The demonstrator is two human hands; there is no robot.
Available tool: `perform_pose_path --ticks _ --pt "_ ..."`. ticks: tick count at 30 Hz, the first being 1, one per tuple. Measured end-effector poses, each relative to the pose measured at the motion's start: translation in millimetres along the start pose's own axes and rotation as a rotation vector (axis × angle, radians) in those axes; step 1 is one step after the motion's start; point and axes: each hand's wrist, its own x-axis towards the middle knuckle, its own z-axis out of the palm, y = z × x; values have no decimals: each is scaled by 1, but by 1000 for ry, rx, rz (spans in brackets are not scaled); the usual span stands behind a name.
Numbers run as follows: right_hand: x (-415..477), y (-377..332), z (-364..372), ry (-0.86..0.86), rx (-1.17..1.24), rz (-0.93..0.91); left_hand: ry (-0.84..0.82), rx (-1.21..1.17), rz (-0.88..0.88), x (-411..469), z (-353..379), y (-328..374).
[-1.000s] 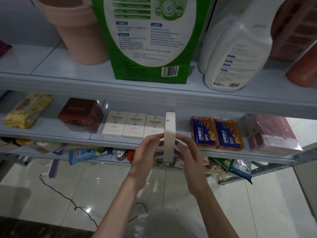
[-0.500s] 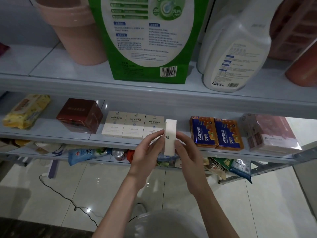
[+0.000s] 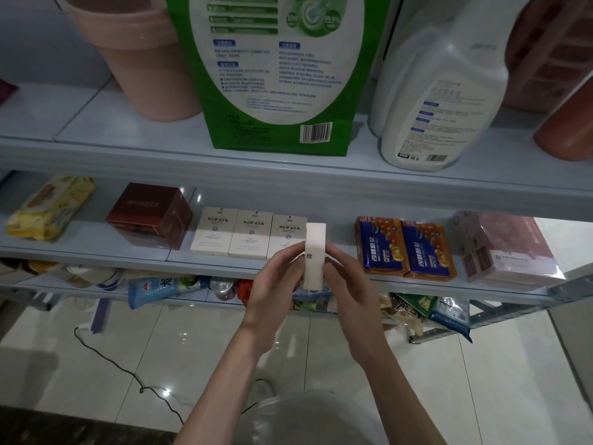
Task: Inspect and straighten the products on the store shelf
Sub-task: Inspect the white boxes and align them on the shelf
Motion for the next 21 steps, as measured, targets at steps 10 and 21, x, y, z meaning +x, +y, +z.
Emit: perform_pose_path --ticks 10,21 --pt "-2 4 1 -33 -12 -16 60 -25 14 -1 -3 -3" --pt "-3 7 4 -19 -33 -28 18 53 76 -5 0 -1"
